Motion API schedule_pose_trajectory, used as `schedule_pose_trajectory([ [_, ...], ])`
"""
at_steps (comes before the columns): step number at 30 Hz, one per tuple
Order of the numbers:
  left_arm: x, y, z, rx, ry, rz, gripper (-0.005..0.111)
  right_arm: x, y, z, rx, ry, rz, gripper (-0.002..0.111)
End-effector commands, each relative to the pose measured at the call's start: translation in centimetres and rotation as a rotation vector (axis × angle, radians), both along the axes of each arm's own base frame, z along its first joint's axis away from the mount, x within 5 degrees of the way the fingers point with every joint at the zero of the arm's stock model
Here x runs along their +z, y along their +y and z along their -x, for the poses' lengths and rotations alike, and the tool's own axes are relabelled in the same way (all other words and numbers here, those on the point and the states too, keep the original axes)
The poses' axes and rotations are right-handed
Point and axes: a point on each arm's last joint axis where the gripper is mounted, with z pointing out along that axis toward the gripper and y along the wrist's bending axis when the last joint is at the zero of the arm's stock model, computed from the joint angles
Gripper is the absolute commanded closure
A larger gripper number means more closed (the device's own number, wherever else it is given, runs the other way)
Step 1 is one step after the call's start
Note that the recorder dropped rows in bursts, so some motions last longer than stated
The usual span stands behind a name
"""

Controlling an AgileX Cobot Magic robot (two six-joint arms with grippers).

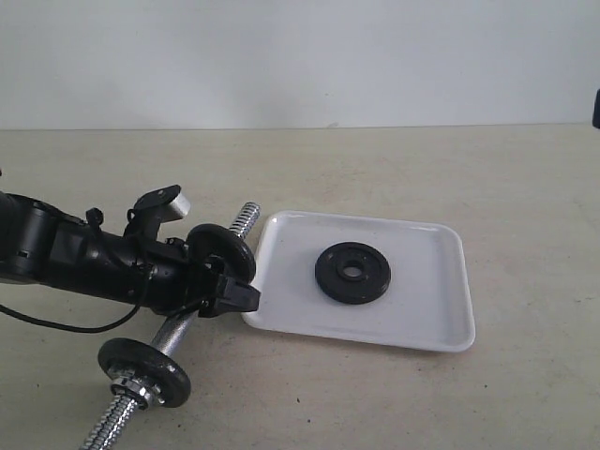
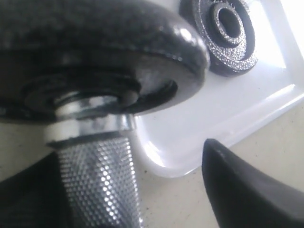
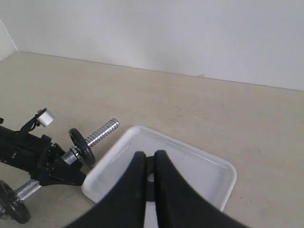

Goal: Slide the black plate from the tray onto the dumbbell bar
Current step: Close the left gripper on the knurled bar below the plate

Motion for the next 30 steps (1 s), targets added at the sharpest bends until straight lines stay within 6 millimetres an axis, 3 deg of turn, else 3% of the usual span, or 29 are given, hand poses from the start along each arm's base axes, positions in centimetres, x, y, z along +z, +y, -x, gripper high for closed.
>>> schedule_pose_trajectory([
  [1,-1.49,0.41,0.6,-0.003,0.039,-0.073,0.046,-0.38,-0.06,0.02,0.009,0.012,0.042,0.104],
  [7,-1.48,0.4,0.57,0.003,0.04,-0.07,0.058,-0.44,-0.05,0.05,0.013,0.016,0.049,0.104],
  [16,-1.47,0.38,0.6,-0.004,0.038,-0.069,0.103,-0.45,-0.04,0.06,0.015,0.017,0.05,0.104],
  [30,-0.69,0.13,0.65,-0.076,-0.028,-0.059,0.102,-0.59,0.05,0.18,0.03,0.033,0.054,0.104],
])
